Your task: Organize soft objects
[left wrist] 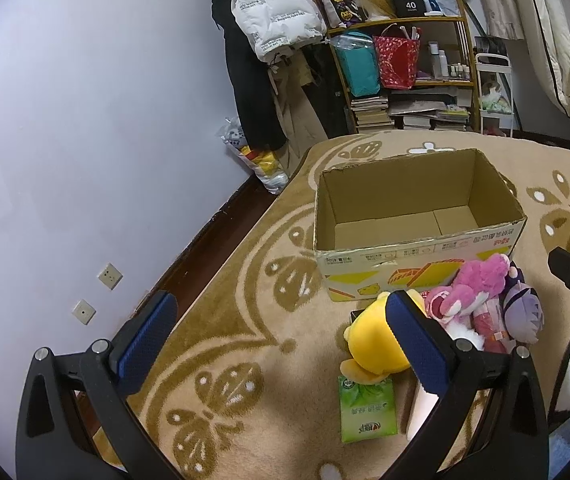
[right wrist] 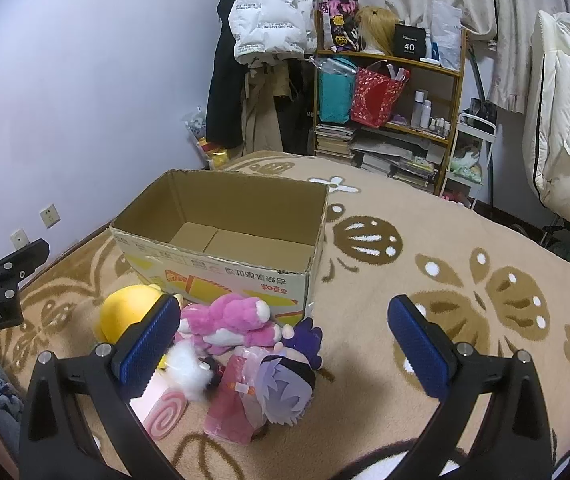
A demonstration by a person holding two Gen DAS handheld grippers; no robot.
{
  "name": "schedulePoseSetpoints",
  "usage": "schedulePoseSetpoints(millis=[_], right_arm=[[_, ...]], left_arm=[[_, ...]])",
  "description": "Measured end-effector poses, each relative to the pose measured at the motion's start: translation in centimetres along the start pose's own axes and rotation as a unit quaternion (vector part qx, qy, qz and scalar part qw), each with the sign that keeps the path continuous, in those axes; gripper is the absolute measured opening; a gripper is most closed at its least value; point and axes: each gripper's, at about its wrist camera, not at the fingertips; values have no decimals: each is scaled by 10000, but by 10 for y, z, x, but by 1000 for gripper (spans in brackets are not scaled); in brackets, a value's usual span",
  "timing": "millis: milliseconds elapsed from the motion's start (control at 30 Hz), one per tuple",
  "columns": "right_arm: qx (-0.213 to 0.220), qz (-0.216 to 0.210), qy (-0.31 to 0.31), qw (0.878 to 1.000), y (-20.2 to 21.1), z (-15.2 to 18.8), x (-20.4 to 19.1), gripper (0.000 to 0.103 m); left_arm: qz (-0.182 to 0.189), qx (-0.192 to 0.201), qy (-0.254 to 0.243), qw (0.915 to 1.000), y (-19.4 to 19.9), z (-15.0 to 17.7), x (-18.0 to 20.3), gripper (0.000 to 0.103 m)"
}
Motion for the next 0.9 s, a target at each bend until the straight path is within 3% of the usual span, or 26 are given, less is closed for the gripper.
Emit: schedulePoseSetpoints(millis=[900], right_arm=[[-35,37,39,10000,-3,2,-2,103]], left_arm=[[-9,-6,-39,10000,0,-2,2,103]])
Point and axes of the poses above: each gripper's, at about its wrist camera, not at the fingertips, and y roughly against the way its jaws point, x to its right, z to its underside, and after that the axes turned 10 degrees about -z, right-handed
